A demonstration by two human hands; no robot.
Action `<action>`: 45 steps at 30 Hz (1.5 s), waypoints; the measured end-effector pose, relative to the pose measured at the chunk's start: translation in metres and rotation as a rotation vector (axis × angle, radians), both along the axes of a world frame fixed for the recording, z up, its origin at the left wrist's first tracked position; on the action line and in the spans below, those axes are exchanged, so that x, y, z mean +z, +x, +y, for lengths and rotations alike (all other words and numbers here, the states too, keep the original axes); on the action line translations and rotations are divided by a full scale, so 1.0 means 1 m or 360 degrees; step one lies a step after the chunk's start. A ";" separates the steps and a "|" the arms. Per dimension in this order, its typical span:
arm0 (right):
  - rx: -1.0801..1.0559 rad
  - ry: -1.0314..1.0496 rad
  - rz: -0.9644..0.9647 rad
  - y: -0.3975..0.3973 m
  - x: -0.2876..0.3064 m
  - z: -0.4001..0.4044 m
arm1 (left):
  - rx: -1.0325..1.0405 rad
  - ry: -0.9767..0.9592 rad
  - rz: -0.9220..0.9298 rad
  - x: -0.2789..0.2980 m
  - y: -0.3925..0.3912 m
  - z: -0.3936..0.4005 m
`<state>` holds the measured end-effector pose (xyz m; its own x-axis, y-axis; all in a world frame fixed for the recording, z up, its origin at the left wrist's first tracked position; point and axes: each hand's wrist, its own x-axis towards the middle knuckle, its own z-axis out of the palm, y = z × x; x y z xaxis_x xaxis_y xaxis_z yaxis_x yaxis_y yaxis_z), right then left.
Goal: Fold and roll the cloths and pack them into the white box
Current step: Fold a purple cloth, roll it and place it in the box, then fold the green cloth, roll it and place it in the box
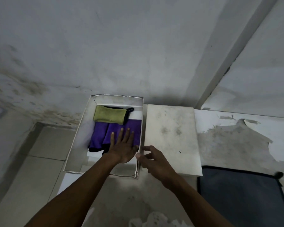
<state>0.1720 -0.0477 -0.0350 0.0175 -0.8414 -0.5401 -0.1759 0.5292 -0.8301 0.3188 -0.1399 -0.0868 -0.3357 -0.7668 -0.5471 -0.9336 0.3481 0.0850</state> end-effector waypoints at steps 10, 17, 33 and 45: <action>0.0044 -0.0218 0.0474 -0.059 -0.001 0.064 | 0.0812 -0.0929 0.1659 0.075 -0.041 0.063; 0.0049 -0.0328 0.0748 -0.130 -0.004 0.119 | 0.0632 -0.0919 0.1860 0.072 -0.121 0.126; -0.0064 -0.0134 0.1025 -0.334 -0.034 0.203 | 0.0148 -0.0278 0.1144 0.013 -0.265 0.189; 0.0471 -0.0175 0.1455 -0.408 -0.053 0.168 | -0.0310 -0.0254 -0.0016 -0.018 -0.293 0.152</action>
<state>-0.2364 0.1202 -0.0882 -0.1512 -0.9171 -0.3689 -0.8922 0.2873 -0.3485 0.0261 0.0116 -0.1052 -0.4810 -0.7651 -0.4281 -0.8480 0.5299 0.0057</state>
